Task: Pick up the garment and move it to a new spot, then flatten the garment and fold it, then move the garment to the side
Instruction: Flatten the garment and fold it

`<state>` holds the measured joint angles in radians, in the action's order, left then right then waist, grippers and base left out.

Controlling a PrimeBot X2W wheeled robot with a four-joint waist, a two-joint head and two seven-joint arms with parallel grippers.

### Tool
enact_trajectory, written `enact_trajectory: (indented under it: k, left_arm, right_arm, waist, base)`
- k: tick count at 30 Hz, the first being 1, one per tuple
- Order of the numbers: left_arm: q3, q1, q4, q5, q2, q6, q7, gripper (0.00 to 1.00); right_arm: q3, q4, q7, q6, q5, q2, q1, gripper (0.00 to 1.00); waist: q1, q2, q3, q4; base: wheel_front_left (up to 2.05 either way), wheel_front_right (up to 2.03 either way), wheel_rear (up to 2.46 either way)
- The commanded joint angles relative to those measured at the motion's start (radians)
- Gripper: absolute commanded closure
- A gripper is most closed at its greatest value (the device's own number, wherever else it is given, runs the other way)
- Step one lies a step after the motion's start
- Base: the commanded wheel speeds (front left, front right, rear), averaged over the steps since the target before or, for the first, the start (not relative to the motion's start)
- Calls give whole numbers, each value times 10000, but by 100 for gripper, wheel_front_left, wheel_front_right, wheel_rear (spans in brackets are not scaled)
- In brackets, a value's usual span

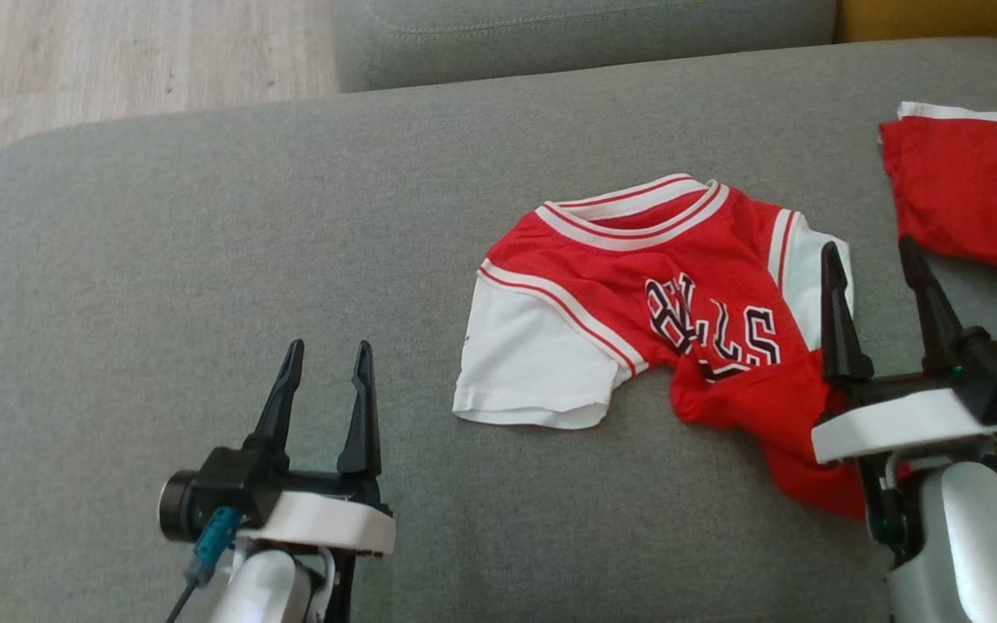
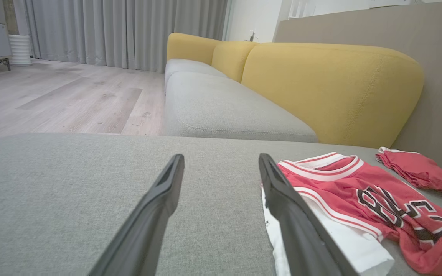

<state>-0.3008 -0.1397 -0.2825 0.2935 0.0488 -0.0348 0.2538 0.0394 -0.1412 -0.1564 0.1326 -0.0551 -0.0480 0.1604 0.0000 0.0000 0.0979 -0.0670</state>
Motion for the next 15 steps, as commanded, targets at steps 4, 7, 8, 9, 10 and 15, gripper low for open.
enact_trajectory:
  k: [4,7,8,9,10,15]
  left_arm:
    - [216,-493,323,-121,14,-19,80,0]
    - [220,-575,316,-179,14,15,80,0]
    - [209,-614,300,-190,14,36,80,0]
    - [182,-656,285,-192,14,61,80,0]
    - [144,-703,277,-187,14,80,80,0]
    - [-24,-944,252,-137,14,95,80,0]
  right_arm:
    - [195,-76,214,-19,-46,-24,600,0]
    - [980,-729,823,-19,50,-24,1024,0]
    - [1308,-1057,1161,-19,135,-23,1194,0]
    - [1643,-1378,1427,-19,224,-23,1387,0]
    - [1910,-1677,1656,-19,398,-23,1582,0]
    - [2647,-3149,2607,-19,536,-23,2433,0]
  waist:
    - [0,0,279,146]
    - [0,0,567,249]
    - [0,0,662,293]
    - [0,0,755,345]
    - [0,0,854,404]
    - [0,0,1288,683]
  base:
    - [0,0,0]
    - [0,0,0]
    - [0,0,0]
    - [0,0,0]
    - [0,0,0]
    - [0,0,0]
